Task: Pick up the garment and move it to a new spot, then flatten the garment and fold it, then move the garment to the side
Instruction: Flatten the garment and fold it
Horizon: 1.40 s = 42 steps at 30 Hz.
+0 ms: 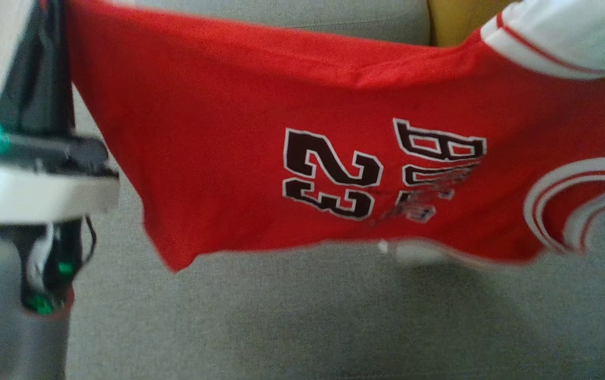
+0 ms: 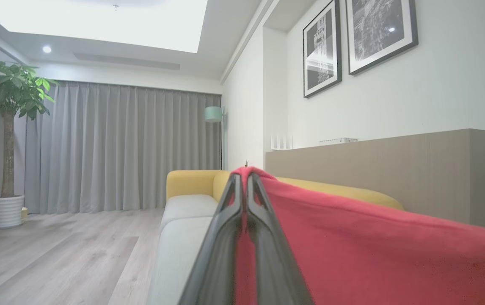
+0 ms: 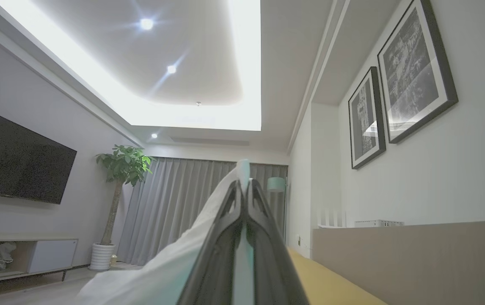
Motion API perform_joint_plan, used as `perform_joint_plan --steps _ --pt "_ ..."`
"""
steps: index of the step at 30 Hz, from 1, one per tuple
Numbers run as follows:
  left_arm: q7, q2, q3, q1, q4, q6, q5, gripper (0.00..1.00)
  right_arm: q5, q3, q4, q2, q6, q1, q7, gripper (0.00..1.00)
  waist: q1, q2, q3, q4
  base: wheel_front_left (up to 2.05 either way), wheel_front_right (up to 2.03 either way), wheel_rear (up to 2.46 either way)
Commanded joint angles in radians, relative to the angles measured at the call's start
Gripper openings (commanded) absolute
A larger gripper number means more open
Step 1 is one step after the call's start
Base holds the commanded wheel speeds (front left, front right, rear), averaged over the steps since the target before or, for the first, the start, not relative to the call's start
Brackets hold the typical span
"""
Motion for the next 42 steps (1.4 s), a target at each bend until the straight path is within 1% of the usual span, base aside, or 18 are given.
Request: perform_joint_plan --steps 1,6,10,14,17,21,25,26,27,28,29,32,35,38,42 --pt "0.011 0.031 0.039 -0.073 -0.024 -0.006 -0.004 0.00 0.011 0.026 -0.008 -0.013 0.008 -0.052 0.012 0.00 0.0000 0.0000 0.006 0.000 0.00 0.00 0.00" --pt "0.015 0.021 0.021 -0.223 0.075 -0.028 -0.022 0.00 0.045 0.049 0.136 -0.039 0.008 -0.232 0.015 0.00 0.0000 0.0000 0.044 0.008 0.00 0.00 0.00" --pt "0.001 0.002 0.009 -0.350 0.201 -0.046 -0.040 0.00 0.069 0.079 0.273 -0.052 0.008 -0.373 0.007 0.00 0.0000 0.0000 0.091 0.016 0.00 0.00 0.00" --pt "-0.039 -0.017 0.003 -0.497 0.336 -0.065 -0.045 0.00 0.077 0.105 0.430 -0.056 0.008 -0.536 -0.021 0.00 0.0000 0.0000 0.146 0.027 0.00 0.00 0.00" --pt "-0.091 -0.032 0.002 -0.627 0.467 -0.077 -0.040 0.00 0.075 0.129 0.577 -0.053 0.008 -0.684 -0.074 0.00 0.0000 0.0000 0.182 0.037 0.00 0.00 0.00" --pt "-0.169 -0.068 0.002 -0.811 0.688 -0.086 -0.041 0.00 0.062 0.177 0.804 -0.043 0.008 -0.876 -0.171 0.00 0.0000 0.0000 0.212 0.049 0.00 0.00 0.00" --pt "-0.236 -0.072 -0.022 -0.968 0.900 -0.100 -0.004 0.00 0.069 0.225 1.017 -0.013 0.008 -1.013 -0.269 0.00 0.0000 0.0000 0.241 0.042 0.00 0.00 0.00" --pt "-0.246 -0.070 -0.034 -0.992 0.948 -0.107 0.009 0.00 0.079 0.239 1.068 -0.003 0.008 -1.033 -0.284 0.00 0.0000 0.0000 0.249 0.038 0.00 0.00 0.00" --pt "-0.246 -0.070 -0.034 -0.992 0.948 -0.107 0.009 0.00 0.079 0.239 1.068 -0.003 0.008 -1.033 -0.284 0.00 0.0000 0.0000 0.249 0.038 0.00 0.00 0.00" --pt "-0.254 -0.071 -0.046 -1.007 0.997 -0.114 0.018 0.00 0.079 0.265 1.118 0.001 0.008 -1.044 -0.296 0.00 0.0000 0.0000 0.255 0.036 0.00 0.00 0.00" --pt "-0.262 -0.077 -0.057 -1.016 1.095 -0.125 0.019 0.00 0.086 0.303 1.214 0.010 0.008 -1.050 -0.308 0.00 0.0000 0.0000 0.269 0.029 0.00 0.00 0.00" --pt "-0.264 -0.092 -0.071 -0.991 1.243 -0.138 0.012 0.00 0.090 0.350 1.345 0.022 0.008 -1.029 -0.314 0.00 0.0000 0.0000 0.282 0.027 0.00 0.00 0.00" --pt "-0.264 -0.099 -0.063 -0.963 1.368 -0.147 -0.011 0.00 0.102 0.395 1.440 0.046 0.008 -1.003 -0.310 0.00 0.0000 0.0000 0.309 0.019 0.00 0.00 0.00" --pt "-0.263 -0.105 -0.053 -0.932 1.475 -0.153 -0.034 0.00 0.122 0.415 1.533 0.065 0.008 -0.967 -0.298 0.00 0.0000 0.0000 0.332 0.014 0.00 0.00 0.00" --pt "-0.274 -0.116 -0.038 -0.923 1.556 -0.160 -0.062 0.00 0.155 0.426 1.607 0.088 0.008 -0.936 -0.300 0.00 0.0000 0.0000 0.367 0.011 0.00 0.00 0.00"
